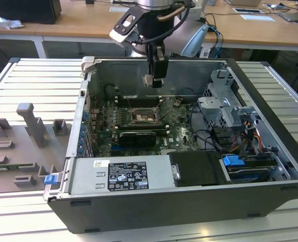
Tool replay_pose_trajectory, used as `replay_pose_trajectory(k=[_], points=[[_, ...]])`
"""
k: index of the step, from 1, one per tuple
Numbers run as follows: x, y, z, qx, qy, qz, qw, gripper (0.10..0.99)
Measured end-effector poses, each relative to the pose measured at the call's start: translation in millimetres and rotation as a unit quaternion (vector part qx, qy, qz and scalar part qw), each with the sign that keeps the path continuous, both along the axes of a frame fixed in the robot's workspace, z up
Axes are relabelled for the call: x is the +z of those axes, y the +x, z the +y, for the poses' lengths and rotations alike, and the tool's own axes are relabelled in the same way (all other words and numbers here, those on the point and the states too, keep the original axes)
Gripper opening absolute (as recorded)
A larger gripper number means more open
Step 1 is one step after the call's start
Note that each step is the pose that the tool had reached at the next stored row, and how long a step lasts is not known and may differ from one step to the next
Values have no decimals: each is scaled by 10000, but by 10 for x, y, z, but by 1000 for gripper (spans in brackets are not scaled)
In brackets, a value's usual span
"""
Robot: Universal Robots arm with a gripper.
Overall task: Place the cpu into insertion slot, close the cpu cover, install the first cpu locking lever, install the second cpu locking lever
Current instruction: 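Place the cpu into insertion slot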
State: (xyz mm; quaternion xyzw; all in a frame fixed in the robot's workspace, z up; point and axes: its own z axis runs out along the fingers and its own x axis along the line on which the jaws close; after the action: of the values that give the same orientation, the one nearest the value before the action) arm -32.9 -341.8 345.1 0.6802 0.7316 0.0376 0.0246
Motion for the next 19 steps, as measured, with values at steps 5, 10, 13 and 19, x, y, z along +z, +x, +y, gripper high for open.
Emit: replay_pose_trajectory(k=[5, 10, 13, 19], points=[[-61, 0, 0, -37, -1, 0, 10000, 541], [-120, 0, 0, -43, -1, 0, 10000, 541], [-180, 0, 0, -43, -1, 0, 10000, 541], [-234, 0, 0, -109, -1, 0, 9999, 541]])
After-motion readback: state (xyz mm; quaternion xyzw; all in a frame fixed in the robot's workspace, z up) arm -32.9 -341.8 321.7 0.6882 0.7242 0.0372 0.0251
